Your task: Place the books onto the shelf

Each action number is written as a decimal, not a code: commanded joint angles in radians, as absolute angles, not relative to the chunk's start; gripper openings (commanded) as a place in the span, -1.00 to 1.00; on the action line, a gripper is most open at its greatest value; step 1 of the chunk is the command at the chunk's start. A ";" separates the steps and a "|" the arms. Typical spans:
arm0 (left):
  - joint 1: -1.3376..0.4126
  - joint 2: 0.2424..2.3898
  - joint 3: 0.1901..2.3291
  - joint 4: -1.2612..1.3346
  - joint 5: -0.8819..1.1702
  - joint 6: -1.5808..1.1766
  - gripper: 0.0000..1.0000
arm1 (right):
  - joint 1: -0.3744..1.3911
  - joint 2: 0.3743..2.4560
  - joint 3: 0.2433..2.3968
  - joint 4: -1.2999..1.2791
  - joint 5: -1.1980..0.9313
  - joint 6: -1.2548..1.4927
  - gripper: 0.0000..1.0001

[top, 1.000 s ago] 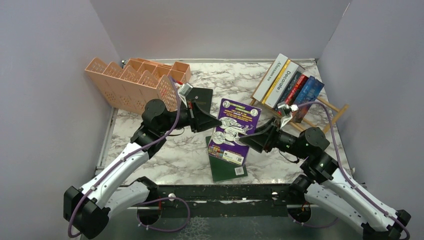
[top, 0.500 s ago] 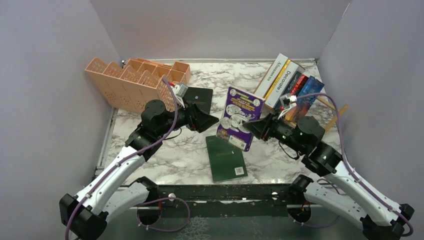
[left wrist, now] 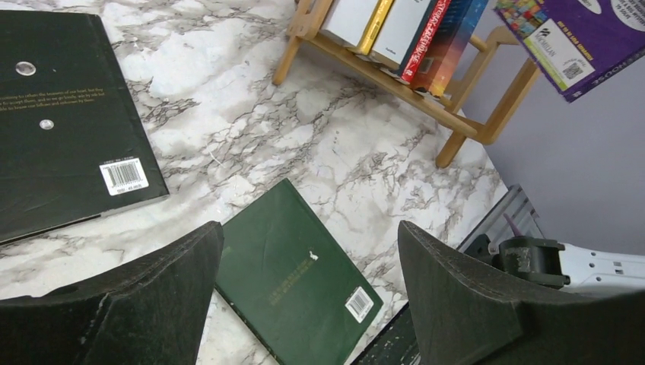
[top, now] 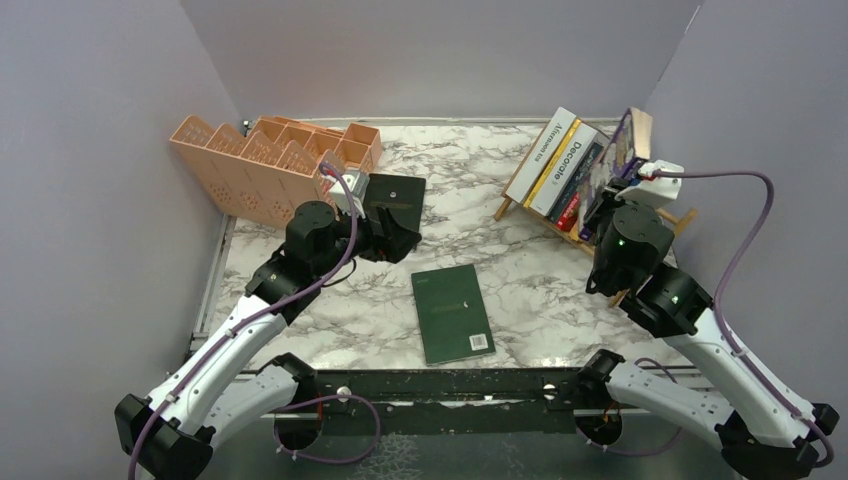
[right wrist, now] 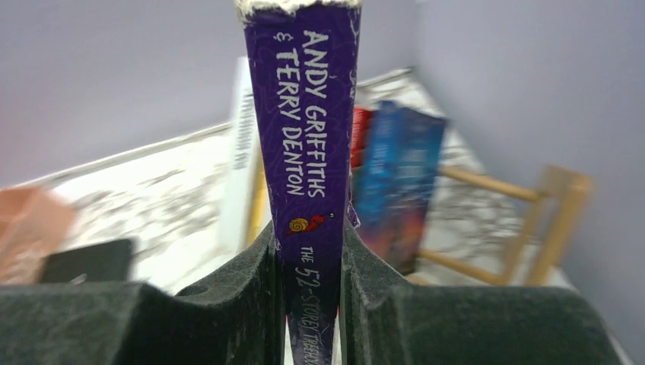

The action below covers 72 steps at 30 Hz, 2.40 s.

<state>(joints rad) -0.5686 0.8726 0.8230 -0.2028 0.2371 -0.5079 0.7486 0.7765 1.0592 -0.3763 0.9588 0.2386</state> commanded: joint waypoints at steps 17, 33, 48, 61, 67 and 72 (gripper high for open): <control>-0.561 0.863 0.779 -0.233 0.221 -0.468 0.68 | 0.619 0.958 1.043 -0.274 1.260 0.191 -0.97; -0.561 0.773 0.681 -0.248 0.298 -0.448 0.69 | 0.245 1.184 1.023 -0.447 0.766 0.523 -0.97; -0.561 0.747 0.629 -0.193 0.376 -0.492 0.69 | 0.124 1.230 0.921 -0.262 0.665 0.452 -0.97; -0.561 0.751 0.627 -0.198 0.374 -0.491 0.69 | 0.117 1.214 0.887 -0.359 0.625 0.574 0.02; -0.561 0.765 0.630 -0.201 0.369 -0.490 0.69 | 0.117 1.196 0.936 -0.422 0.612 0.585 0.19; -0.561 0.768 0.632 -0.211 0.351 -0.488 0.69 | 0.117 1.180 1.004 -0.497 0.593 0.580 0.23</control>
<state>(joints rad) -0.5686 0.7670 0.6380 -0.2249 0.3519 -0.4866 0.1158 1.2137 0.9295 -0.4339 0.6411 0.5587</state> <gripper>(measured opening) 0.845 0.613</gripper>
